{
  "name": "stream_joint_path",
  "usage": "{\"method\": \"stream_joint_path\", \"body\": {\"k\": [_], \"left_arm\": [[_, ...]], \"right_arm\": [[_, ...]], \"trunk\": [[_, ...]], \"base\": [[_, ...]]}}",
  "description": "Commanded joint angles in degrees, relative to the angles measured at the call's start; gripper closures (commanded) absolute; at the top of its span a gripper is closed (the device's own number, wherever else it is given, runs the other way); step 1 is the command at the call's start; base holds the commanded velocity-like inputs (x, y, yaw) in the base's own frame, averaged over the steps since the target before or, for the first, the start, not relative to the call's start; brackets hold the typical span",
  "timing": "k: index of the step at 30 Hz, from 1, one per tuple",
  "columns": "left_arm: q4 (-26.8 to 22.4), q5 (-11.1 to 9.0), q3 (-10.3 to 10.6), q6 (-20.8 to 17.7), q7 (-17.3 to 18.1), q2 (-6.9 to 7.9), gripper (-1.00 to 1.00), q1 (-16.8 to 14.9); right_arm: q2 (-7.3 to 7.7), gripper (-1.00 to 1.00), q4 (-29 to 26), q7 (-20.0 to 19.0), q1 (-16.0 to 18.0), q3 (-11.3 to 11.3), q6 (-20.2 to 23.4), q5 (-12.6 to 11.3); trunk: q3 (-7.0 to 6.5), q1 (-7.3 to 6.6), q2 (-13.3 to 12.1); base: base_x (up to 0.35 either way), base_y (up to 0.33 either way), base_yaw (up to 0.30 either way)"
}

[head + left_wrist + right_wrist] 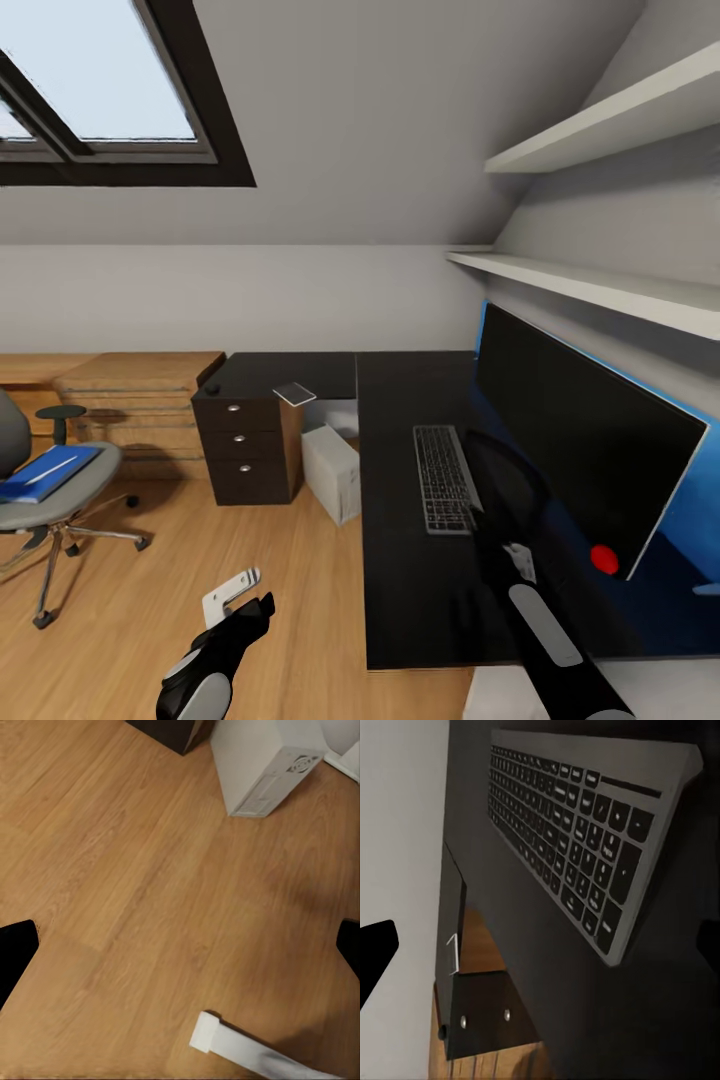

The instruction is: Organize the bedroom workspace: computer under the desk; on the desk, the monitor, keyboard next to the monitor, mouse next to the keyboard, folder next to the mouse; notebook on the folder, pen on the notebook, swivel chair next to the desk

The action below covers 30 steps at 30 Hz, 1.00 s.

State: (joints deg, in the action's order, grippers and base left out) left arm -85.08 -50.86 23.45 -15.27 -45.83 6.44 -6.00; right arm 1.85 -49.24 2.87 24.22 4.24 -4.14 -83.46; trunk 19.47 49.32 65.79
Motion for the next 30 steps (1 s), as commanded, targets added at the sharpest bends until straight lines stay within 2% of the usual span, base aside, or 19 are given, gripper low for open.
{"method": "stream_joint_path", "body": {"k": [1,30], "left_arm": [[-0.09,-0.2,0.1,-0.2,-0.4,0.05,-1.0,-0.06],[-0.09,-0.29,0.1,-0.2,-0.4,0.07,-1.0,-0.06]], "right_arm": [[0.09,-1.0,-0.08,0.29,0.03,0.33,-0.43,-0.56],[-0.06,-1.0,1.1,0.29,0.1,0.57,-0.37,-0.56]], "trunk": [[0.07,-0.03,0.05],[0.07,-0.03,0.05]], "base": [[-0.337,-0.089,0.0],[-0.336,-0.127,0.0]]}}
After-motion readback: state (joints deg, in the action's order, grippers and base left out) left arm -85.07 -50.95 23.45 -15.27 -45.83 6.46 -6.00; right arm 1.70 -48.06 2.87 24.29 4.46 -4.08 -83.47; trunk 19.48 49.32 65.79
